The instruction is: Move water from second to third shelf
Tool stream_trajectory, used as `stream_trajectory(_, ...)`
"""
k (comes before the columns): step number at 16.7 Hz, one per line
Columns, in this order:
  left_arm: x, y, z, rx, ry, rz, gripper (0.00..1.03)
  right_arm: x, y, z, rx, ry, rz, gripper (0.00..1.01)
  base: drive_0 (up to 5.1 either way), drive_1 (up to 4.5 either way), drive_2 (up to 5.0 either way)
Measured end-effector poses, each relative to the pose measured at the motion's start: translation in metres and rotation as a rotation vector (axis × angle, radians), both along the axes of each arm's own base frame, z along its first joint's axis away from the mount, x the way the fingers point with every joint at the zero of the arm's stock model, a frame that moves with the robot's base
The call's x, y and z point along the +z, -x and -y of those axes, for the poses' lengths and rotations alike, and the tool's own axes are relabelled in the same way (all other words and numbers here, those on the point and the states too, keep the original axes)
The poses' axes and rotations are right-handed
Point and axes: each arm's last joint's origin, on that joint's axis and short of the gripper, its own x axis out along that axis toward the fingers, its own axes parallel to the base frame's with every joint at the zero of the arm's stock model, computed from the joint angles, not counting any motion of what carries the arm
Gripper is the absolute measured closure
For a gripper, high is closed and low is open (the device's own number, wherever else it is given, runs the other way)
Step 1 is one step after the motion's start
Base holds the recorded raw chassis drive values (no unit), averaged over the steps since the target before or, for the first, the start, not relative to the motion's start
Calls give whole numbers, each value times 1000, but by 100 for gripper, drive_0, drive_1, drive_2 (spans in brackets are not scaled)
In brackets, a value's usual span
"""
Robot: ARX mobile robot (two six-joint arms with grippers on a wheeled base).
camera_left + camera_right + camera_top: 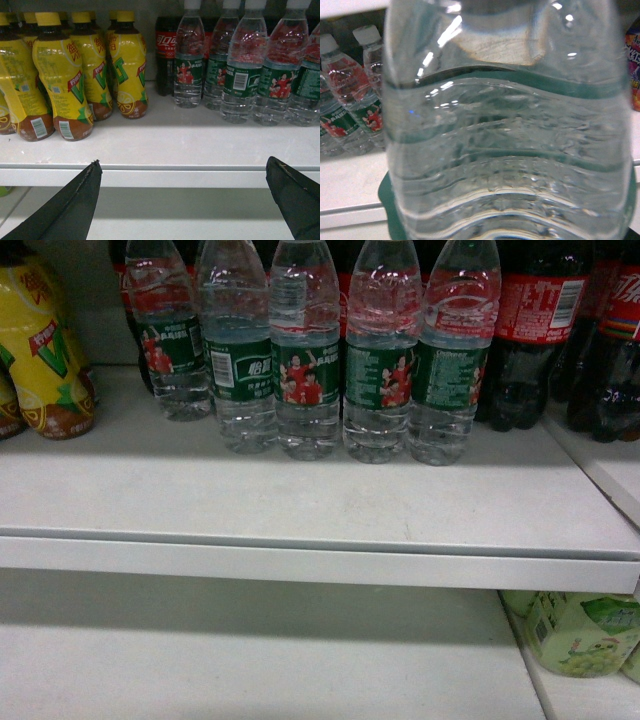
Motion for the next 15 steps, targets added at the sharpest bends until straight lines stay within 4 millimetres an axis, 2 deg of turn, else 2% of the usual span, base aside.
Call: stream_trajectory(15, 0, 0, 0, 2, 0, 5, 5, 1, 0, 0, -1, -3, 12, 58, 0, 0, 0)
